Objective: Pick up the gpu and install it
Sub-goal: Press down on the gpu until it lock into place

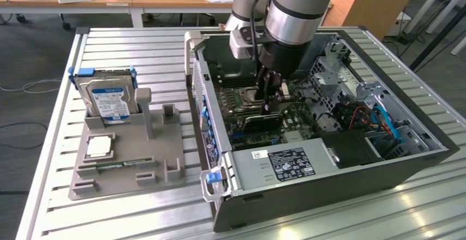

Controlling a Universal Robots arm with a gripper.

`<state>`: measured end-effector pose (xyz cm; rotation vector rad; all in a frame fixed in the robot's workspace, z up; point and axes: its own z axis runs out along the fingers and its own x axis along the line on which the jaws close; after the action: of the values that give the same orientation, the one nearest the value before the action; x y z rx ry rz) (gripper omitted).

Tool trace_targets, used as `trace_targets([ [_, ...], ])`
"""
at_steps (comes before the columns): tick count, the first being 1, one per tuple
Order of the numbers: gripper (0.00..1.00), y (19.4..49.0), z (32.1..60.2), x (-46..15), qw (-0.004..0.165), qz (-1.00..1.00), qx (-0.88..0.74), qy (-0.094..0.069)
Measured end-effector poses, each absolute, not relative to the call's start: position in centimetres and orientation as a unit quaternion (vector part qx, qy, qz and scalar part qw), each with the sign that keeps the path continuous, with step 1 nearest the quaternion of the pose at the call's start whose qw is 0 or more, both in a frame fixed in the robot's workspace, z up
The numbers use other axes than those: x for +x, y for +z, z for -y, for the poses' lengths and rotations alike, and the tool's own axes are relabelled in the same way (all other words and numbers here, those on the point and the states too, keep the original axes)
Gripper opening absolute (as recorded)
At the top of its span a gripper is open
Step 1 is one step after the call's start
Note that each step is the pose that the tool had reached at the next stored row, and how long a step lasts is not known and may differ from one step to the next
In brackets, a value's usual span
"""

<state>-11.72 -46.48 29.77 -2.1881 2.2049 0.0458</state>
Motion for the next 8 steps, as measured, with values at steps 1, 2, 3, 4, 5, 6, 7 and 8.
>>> trace_targets([
  [1, 0.45, 29.78, 46.48, -11.72, 0.017, -0.710, -0.704, 0.015],
  [2, 0.38, 29.78, 46.48, -11.72, 0.017, -0.710, -0.704, 0.015],
  [3, 0.32, 29.78, 46.48, -11.72, 0.017, -0.710, -0.704, 0.015],
  [4, 0.32, 29.79, 46.48, -11.72, 0.017, -0.710, -0.704, 0.015],
  [5, 0.26, 29.79, 46.49, -11.72, 0.017, -0.710, -0.704, 0.015],
  [6, 0.21, 29.80, 46.49, -11.72, 0.017, -0.710, -0.704, 0.015],
  [7, 0.21, 29.80, 46.48, -11.72, 0.017, -0.710, -0.704, 0.015],
  [8, 0.15, 29.80, 46.48, -11.72, 0.017, -0.710, -0.704, 0.015],
])
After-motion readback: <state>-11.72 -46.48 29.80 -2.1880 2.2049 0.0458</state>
